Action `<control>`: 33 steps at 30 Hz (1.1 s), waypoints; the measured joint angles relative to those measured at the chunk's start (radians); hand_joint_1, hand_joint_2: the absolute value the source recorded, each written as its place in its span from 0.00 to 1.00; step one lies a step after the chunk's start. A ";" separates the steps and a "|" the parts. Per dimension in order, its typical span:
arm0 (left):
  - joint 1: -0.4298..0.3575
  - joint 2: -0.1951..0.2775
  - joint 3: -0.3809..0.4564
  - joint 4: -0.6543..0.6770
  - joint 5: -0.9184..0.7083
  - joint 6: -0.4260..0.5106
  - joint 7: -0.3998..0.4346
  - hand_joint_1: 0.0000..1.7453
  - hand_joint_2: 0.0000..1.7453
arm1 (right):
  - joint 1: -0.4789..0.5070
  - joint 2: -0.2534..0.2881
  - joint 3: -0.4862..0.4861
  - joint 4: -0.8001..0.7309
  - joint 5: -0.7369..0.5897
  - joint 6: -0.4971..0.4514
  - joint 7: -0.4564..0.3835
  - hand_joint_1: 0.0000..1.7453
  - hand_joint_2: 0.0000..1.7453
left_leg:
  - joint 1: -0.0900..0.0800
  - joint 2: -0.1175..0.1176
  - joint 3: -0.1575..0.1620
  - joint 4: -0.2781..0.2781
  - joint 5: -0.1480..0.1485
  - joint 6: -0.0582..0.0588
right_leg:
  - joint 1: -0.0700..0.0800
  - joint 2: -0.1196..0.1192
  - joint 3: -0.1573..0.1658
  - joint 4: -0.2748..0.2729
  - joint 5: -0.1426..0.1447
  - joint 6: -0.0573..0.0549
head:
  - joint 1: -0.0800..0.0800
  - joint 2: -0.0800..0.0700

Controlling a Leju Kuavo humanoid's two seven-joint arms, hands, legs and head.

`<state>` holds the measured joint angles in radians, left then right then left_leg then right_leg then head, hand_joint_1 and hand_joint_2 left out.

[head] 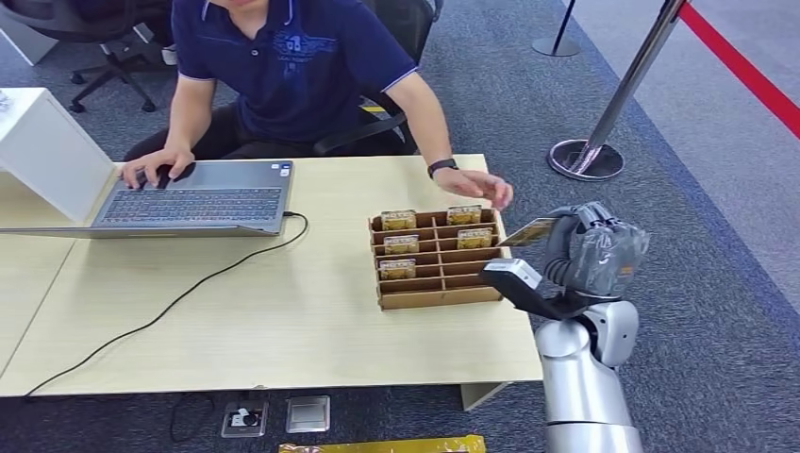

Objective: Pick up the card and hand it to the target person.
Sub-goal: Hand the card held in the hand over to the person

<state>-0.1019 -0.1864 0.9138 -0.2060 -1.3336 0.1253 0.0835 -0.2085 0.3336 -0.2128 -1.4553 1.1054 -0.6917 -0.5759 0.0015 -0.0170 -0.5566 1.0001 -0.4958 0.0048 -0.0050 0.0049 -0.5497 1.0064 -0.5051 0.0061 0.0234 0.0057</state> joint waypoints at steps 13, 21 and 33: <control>-0.030 0.000 -0.028 0.000 -0.032 -0.023 0.001 0.00 0.00 | -0.150 0.017 -0.023 0.031 0.149 0.000 0.085 1.00 1.00 | 0.000 0.000 0.000 0.000 0.000 0.000 | 0.000 0.000 0.000 0.000 0.000 0.000 | 0.000 0.000; -0.044 0.000 -0.046 0.000 -0.049 -0.028 0.020 0.00 0.00 | -0.237 0.022 -0.033 0.084 0.219 0.000 0.130 1.00 1.00 | 0.000 0.000 0.000 0.000 0.000 0.000 | 0.000 0.000 0.000 0.000 0.000 0.000 | 0.000 0.000; -0.047 0.000 -0.052 0.002 -0.055 -0.013 0.038 0.00 0.00 | -0.324 0.025 -0.032 0.184 0.273 0.000 0.217 1.00 1.00 | 0.000 0.000 0.000 0.000 0.000 0.000 | 0.000 0.000 0.000 0.001 0.000 0.000 | 0.000 0.000</control>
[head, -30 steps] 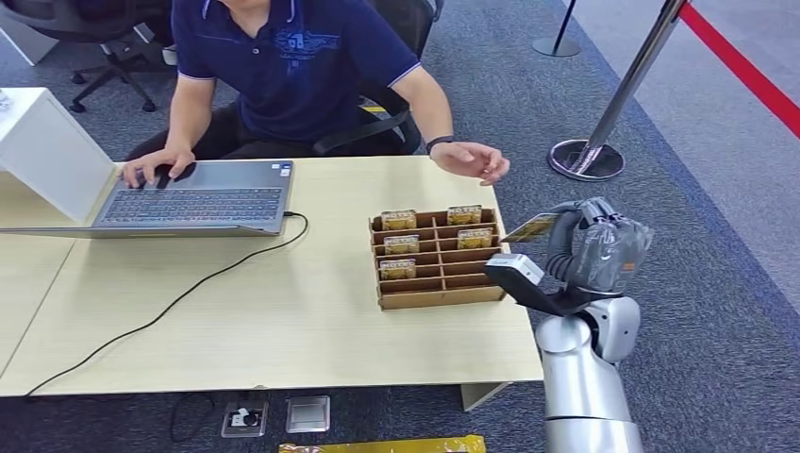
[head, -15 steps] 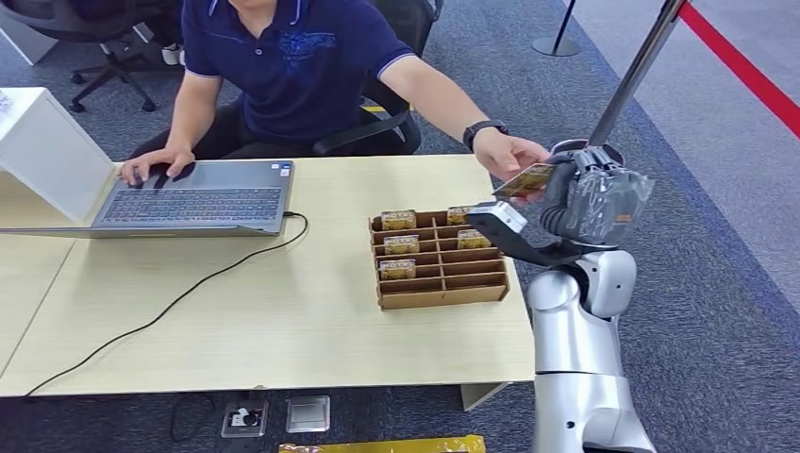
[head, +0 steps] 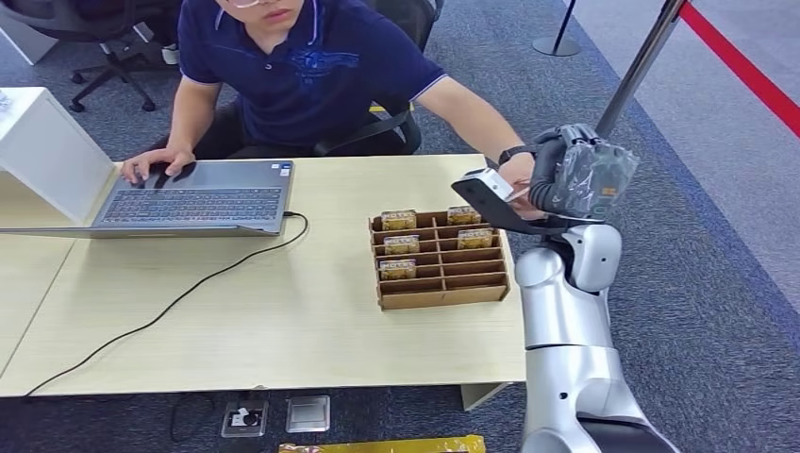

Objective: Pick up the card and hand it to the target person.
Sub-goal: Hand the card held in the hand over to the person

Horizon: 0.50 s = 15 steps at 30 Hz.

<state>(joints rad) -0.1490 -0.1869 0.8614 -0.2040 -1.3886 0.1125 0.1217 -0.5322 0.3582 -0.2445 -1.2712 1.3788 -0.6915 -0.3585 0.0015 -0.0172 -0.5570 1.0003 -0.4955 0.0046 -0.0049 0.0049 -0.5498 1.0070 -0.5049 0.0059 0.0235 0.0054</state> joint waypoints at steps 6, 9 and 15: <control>0.000 0.000 0.000 0.000 0.000 0.000 0.000 0.00 0.00 | -0.001 0.000 -0.002 0.015 0.009 0.000 0.012 0.00 1.00 | 0.000 0.000 0.000 0.000 0.000 0.000 | 0.000 0.000 0.000 0.000 0.000 0.000 | 0.000 0.000; 0.000 0.000 0.000 0.000 -0.001 -0.001 0.000 0.00 0.00 | -0.001 0.000 -0.005 0.015 -0.008 0.000 0.005 0.00 1.00 | 0.000 0.000 0.000 0.000 0.000 0.000 | 0.000 0.000 0.000 0.000 0.000 0.000 | 0.000 0.000; 0.001 0.000 0.000 0.000 -0.001 0.001 0.003 0.00 0.00 | 0.002 0.000 -0.021 0.011 -0.168 0.000 -0.088 0.00 1.00 | 0.000 0.000 0.000 0.000 0.000 0.000 | 0.000 0.000 0.000 0.000 0.000 0.000 | 0.000 0.000</control>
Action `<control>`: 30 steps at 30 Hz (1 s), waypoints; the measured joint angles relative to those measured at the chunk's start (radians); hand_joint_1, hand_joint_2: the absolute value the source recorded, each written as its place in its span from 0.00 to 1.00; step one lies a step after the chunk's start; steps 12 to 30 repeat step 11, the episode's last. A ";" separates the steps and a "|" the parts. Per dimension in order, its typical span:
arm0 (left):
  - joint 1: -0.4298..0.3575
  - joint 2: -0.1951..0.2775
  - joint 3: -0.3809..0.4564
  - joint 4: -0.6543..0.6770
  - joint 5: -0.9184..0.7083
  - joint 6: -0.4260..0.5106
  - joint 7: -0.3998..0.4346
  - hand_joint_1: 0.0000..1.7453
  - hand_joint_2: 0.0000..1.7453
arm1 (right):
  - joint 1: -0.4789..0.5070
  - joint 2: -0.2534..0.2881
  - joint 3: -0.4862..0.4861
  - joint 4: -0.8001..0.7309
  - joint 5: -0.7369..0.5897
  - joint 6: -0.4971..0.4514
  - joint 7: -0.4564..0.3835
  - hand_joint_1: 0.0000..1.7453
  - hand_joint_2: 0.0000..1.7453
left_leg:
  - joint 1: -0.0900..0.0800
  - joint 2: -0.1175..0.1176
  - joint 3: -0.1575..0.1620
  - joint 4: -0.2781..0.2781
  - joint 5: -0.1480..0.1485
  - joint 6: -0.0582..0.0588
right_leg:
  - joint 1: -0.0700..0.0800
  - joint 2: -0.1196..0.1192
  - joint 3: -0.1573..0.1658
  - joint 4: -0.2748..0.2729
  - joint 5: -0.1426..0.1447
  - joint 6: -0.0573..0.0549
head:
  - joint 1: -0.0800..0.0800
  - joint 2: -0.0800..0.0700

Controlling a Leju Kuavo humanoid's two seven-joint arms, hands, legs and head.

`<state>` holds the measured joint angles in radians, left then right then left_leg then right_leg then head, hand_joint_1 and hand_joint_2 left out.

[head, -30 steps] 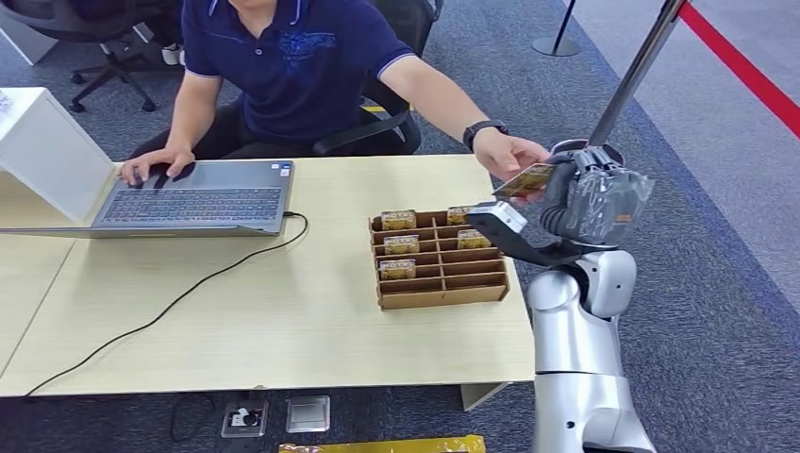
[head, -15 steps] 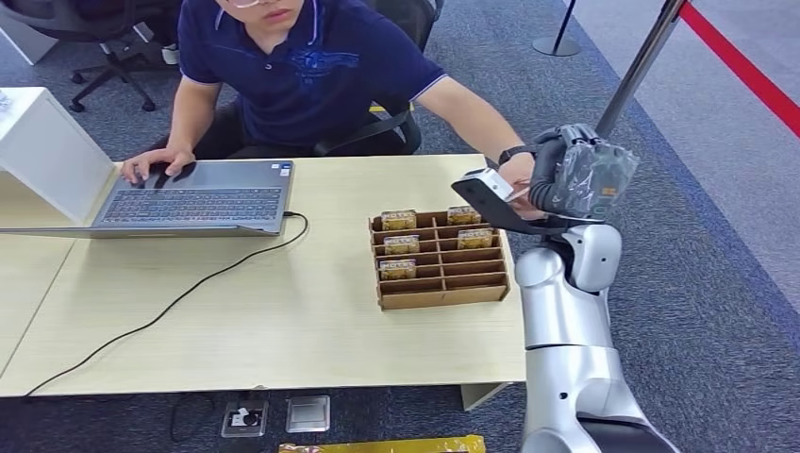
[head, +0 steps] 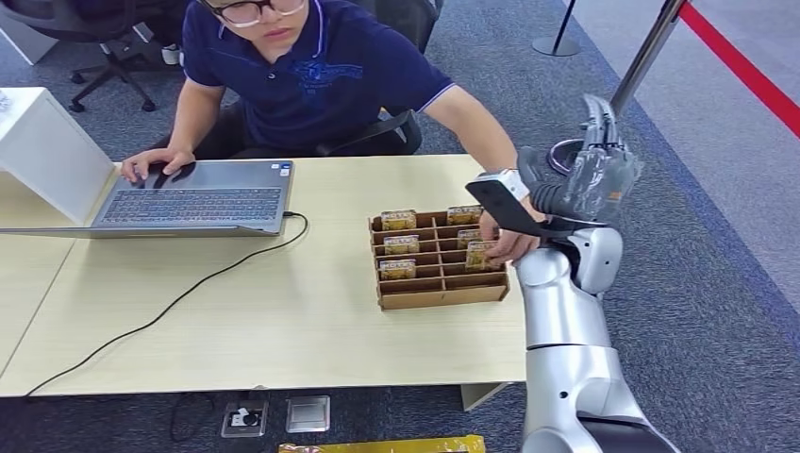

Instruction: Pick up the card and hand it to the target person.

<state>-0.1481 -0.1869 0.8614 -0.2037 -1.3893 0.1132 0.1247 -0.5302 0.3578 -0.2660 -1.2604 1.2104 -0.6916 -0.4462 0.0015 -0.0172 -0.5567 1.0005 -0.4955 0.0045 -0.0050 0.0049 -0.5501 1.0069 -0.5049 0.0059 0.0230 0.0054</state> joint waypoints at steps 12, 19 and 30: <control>0.019 0.002 0.000 0.000 0.002 0.007 -0.015 0.00 0.00 | 0.162 -0.068 -0.017 -0.205 -0.545 -0.001 -0.085 0.00 1.00 | 0.000 -0.001 -0.001 0.000 0.000 0.000 | 0.000 0.000 -0.001 -0.001 0.000 0.000 | 0.001 0.000; 0.019 0.002 0.000 0.000 0.002 0.007 -0.015 0.00 0.00 | 0.162 -0.068 -0.017 -0.205 -0.545 -0.001 -0.085 0.00 1.00 | 0.000 -0.001 -0.001 0.000 0.000 0.000 | 0.000 0.000 -0.001 -0.001 0.000 0.000 | 0.001 0.000; 0.019 0.002 0.000 0.000 0.002 0.007 -0.015 0.00 0.00 | 0.162 -0.068 -0.017 -0.205 -0.545 -0.001 -0.085 0.00 1.00 | 0.000 -0.001 -0.001 0.000 0.000 0.000 | 0.000 0.000 -0.001 -0.001 0.000 0.000 | 0.001 0.000</control>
